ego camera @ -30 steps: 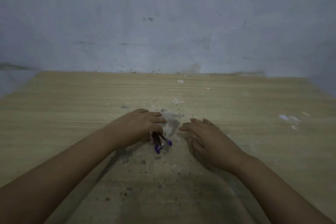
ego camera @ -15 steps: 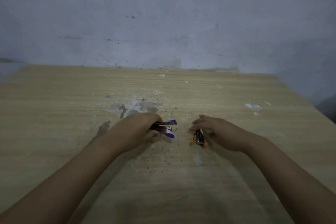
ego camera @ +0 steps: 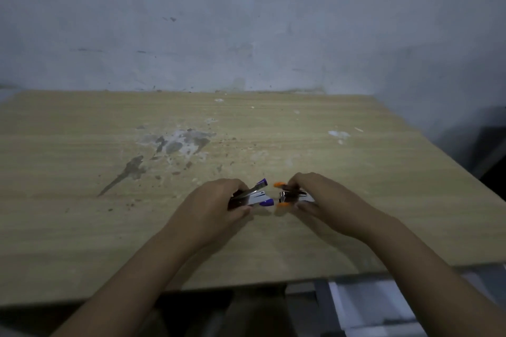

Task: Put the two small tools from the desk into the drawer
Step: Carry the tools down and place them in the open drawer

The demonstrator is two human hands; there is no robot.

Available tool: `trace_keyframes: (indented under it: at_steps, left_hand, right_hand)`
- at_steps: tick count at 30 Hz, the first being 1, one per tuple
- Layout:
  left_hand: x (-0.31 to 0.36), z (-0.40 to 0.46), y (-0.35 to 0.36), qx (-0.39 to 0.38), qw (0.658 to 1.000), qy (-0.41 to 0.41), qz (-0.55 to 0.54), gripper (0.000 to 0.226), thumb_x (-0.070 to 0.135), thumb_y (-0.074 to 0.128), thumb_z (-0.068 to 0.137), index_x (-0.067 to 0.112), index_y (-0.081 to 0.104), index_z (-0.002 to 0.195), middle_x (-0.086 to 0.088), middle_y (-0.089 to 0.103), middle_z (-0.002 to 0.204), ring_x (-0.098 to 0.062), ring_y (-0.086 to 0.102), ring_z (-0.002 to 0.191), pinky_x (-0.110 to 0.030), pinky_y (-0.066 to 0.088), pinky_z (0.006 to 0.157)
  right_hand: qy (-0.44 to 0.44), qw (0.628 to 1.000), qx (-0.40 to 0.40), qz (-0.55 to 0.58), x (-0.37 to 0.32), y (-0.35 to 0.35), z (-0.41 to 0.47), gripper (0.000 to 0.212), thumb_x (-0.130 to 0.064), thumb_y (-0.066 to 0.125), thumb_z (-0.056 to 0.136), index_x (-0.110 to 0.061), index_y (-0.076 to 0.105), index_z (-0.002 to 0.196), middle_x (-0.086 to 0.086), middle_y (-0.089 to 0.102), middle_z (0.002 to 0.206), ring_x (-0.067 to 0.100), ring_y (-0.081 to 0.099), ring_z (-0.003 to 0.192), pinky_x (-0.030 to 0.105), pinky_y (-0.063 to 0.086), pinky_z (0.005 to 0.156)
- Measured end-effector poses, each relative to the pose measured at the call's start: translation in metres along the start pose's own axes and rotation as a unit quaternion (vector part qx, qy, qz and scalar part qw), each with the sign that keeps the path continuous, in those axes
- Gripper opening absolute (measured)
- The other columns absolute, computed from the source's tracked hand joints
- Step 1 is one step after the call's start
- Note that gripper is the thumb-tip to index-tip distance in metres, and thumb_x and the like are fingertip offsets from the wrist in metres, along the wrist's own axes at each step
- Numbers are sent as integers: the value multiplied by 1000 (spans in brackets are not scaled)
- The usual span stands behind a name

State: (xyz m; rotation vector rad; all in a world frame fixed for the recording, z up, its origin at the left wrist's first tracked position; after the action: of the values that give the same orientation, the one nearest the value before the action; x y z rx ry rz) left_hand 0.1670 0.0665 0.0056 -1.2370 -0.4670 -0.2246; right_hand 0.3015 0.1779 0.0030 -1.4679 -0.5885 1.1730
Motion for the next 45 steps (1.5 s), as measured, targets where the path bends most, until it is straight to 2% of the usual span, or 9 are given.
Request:
trace_keyframes:
  at_steps: [5,11,16,23,29,35,40,43,45]
  left_hand:
    - [60,-25,21,4,999,28,-30,22,39,63,78,32,58,99,10,65,93,-10,56,81,-31,49,70]
    - [136,-47,53,26,994,92,-58,23,40,62,78,33,56,99,11,65,91,-9,56,81,-29,47,69]
    - [180,-61,92,28,989,124,-70,27,42,63,78,31,57,102,10,65,91,-7,53,83,-25,43,68]
    - [204,-59,139,32,991,113,-66,40,43,65,79,22,62,113,4,70,106,-13,60,99,-29,48,83]
    - [197,-48,174,-22,994,58,-85,33,35,61,82,26,60,113,3,66,100,-11,57,93,-33,50,80]
    - [179,-37,202,-125,984,3,-125,26,24,56,84,26,62,109,3,64,96,-5,55,83,-21,44,70]
    - [168,-26,219,-182,976,-38,-111,42,18,63,83,26,54,124,2,62,124,-7,54,106,-21,42,84]
    - [167,-20,233,-229,971,-42,-62,45,15,63,84,22,52,127,-5,57,131,-19,53,116,-25,41,93]
    - [166,-18,235,-246,967,-48,-51,46,18,63,84,19,50,128,-7,55,134,-21,51,119,-27,41,97]
  right_hand:
    - [17,998,53,32,15,-29,-79,26,-17,68,78,-28,56,98,-8,60,93,5,51,82,24,43,70]
    - [91,983,117,111,49,-48,-174,50,-8,78,69,-47,54,86,-9,65,89,6,57,88,11,44,73]
    - [132,976,110,136,81,-42,-226,43,-4,78,69,-39,62,90,-8,68,89,6,61,89,12,47,76]
    - [163,974,88,134,124,-23,-253,34,-6,75,72,-29,67,97,-11,65,91,7,59,92,20,45,81]
    - [199,965,70,155,155,-9,-246,31,-10,73,73,-25,68,100,-8,66,94,4,59,89,9,41,73]
    - [227,964,-14,139,177,14,-226,31,-11,72,74,-21,69,104,-6,69,95,9,62,91,18,46,73]
    - [259,954,-77,128,191,30,-212,34,-11,75,71,-20,69,103,0,70,101,14,62,93,26,52,80]
    - [271,952,-84,111,196,36,-207,26,-9,76,66,-29,68,80,-11,65,76,7,56,73,21,45,59]
    - [272,953,-77,108,197,39,-205,28,-10,77,66,-25,70,89,-14,61,75,4,52,71,16,37,55]
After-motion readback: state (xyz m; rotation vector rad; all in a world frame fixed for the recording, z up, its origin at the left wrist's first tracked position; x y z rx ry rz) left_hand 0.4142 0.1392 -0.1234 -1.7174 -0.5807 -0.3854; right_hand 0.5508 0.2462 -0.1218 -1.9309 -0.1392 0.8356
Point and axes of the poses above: each hand's wrist, its own z-axis towards the middle knuckle, its own y-axis out of the palm, x = y × z, the point moved 8 cm from there along z, towards the middle knuckle
